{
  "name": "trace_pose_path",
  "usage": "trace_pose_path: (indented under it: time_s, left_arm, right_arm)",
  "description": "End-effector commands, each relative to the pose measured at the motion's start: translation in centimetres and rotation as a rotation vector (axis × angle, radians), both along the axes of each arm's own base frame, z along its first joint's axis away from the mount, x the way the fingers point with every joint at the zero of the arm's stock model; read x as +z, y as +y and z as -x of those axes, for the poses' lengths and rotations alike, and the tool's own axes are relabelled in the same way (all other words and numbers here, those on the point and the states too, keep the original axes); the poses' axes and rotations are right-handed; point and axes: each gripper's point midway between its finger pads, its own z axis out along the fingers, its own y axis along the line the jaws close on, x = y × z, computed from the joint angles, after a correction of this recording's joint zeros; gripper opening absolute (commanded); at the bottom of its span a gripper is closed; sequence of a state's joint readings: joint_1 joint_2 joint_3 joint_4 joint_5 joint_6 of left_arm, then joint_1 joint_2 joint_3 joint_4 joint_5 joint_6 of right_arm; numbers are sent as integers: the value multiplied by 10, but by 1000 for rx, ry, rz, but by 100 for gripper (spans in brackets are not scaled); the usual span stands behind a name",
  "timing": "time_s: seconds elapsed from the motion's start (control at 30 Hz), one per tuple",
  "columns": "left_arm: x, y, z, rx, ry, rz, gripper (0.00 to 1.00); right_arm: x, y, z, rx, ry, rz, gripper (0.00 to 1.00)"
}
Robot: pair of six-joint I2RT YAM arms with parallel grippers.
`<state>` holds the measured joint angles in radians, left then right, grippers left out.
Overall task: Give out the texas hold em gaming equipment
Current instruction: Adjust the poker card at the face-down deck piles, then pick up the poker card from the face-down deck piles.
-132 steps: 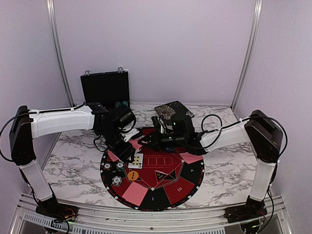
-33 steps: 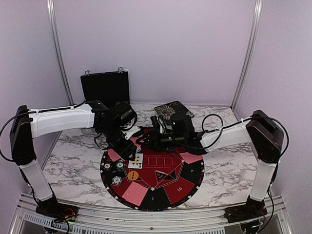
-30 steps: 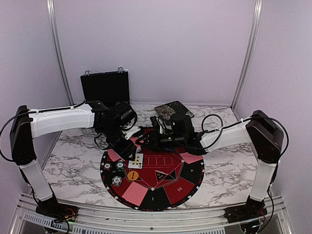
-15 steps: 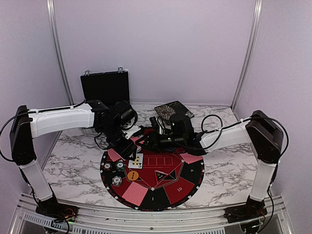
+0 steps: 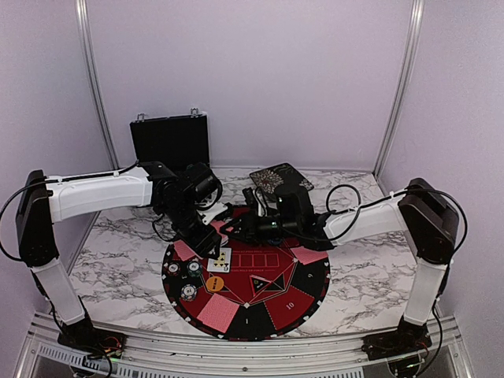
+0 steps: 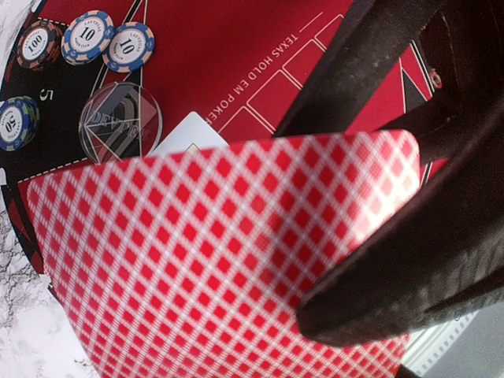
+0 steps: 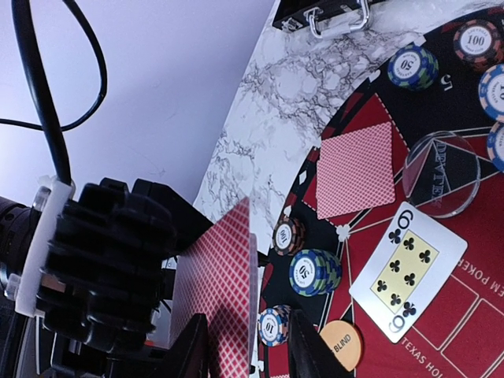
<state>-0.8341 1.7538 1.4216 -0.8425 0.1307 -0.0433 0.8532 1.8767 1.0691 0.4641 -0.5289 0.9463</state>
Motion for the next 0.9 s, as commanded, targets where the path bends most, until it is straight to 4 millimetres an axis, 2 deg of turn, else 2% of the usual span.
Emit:
trace_pose_path:
  time_s: [0.0,0.4,0.67,0.87]
  left_arm:
    - [13,-3,-1,-10,-10,23,34]
    - [13,-3,-1,-7,-10,19,34]
    - [13,-2,-1,-7,-10,18,34]
    - [12,-2,-1,-7,-7,15,34]
  right_arm:
    - [20,-6,-9,-34,-42,-13,32]
    - [22,-10,-9,-44,-43,-16,29]
    - [36,-15,-11,-59,-61,-38,29]
    - [36,-21,-12,-75,-56,-43,28]
